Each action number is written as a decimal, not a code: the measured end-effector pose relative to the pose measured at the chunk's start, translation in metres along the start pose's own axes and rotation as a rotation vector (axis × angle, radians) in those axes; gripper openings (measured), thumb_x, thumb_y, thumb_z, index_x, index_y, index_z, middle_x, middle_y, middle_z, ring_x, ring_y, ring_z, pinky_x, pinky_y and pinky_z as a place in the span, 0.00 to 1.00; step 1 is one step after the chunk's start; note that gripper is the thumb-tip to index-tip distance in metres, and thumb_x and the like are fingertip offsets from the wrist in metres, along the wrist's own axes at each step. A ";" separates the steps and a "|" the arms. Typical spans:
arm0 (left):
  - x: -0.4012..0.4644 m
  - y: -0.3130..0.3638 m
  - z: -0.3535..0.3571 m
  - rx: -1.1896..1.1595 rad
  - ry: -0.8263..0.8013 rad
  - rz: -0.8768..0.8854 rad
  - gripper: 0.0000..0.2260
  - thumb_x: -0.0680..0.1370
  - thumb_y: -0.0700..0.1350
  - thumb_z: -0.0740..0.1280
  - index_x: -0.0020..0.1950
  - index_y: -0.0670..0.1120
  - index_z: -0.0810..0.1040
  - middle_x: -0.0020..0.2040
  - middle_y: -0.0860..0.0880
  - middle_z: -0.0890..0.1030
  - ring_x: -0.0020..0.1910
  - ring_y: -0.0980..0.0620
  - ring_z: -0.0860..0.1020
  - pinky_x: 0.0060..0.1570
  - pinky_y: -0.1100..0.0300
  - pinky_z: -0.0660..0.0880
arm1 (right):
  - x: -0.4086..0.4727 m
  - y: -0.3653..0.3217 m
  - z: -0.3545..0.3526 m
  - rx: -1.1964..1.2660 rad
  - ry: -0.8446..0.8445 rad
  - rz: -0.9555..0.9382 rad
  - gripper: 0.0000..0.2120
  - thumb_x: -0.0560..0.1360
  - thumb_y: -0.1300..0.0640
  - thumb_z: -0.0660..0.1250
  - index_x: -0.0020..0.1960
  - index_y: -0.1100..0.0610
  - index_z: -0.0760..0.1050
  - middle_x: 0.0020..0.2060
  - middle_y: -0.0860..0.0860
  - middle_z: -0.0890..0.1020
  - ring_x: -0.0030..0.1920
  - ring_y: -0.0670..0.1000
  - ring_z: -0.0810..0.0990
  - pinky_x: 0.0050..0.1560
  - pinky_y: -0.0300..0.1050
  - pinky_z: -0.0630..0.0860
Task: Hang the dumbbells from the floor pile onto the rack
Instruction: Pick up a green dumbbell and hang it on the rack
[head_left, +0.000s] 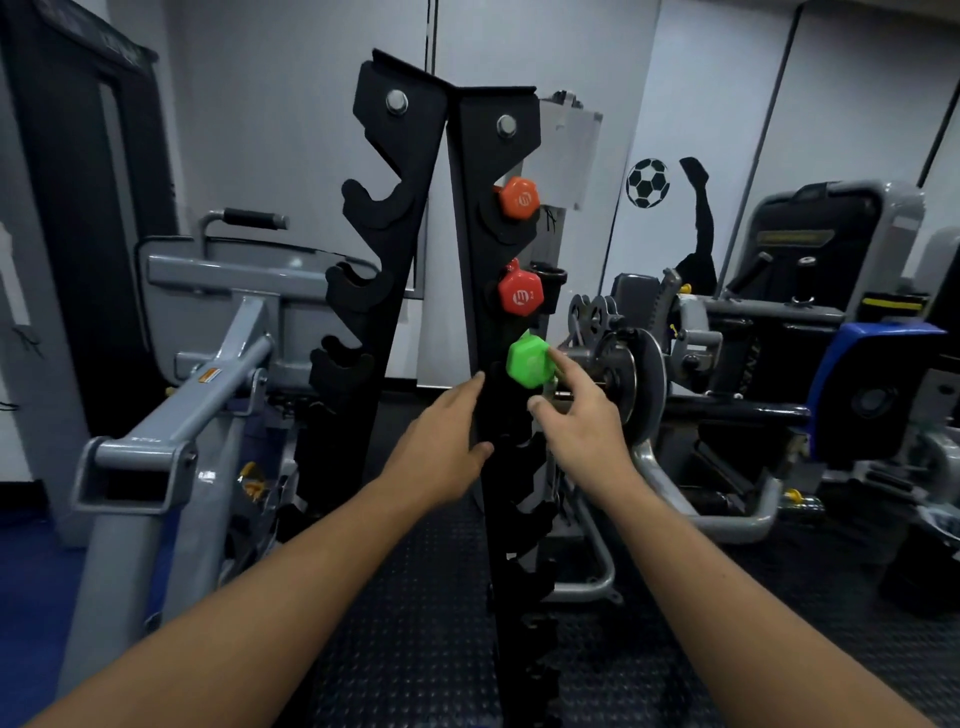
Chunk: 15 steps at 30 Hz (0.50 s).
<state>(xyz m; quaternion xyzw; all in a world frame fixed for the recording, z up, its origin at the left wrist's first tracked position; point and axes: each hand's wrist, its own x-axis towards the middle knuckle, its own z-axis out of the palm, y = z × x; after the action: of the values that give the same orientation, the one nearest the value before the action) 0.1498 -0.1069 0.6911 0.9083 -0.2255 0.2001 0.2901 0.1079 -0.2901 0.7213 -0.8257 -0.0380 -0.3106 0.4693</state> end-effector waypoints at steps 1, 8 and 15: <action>-0.008 0.001 -0.001 0.018 -0.013 0.008 0.41 0.79 0.49 0.74 0.85 0.53 0.53 0.83 0.51 0.63 0.79 0.47 0.66 0.76 0.45 0.68 | -0.011 -0.001 0.001 0.006 0.002 0.014 0.27 0.79 0.59 0.71 0.77 0.46 0.72 0.42 0.44 0.84 0.32 0.39 0.78 0.34 0.27 0.73; -0.075 0.002 -0.010 0.206 -0.095 0.036 0.39 0.82 0.55 0.69 0.86 0.55 0.49 0.85 0.52 0.54 0.78 0.44 0.68 0.72 0.47 0.71 | -0.086 0.008 0.011 -0.099 -0.078 0.042 0.21 0.80 0.54 0.71 0.73 0.48 0.77 0.58 0.47 0.83 0.54 0.43 0.82 0.56 0.41 0.80; -0.138 -0.016 -0.006 0.343 -0.154 0.092 0.37 0.83 0.56 0.66 0.86 0.53 0.47 0.85 0.49 0.54 0.79 0.47 0.66 0.77 0.48 0.66 | -0.145 0.019 0.012 -0.180 -0.215 0.025 0.21 0.83 0.52 0.68 0.75 0.48 0.73 0.68 0.44 0.78 0.62 0.44 0.77 0.58 0.35 0.71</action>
<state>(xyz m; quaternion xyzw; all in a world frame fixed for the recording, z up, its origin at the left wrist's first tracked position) 0.0442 -0.0516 0.6204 0.9458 -0.2508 0.1785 0.1034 0.0038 -0.2579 0.6225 -0.8934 -0.0496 -0.2167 0.3903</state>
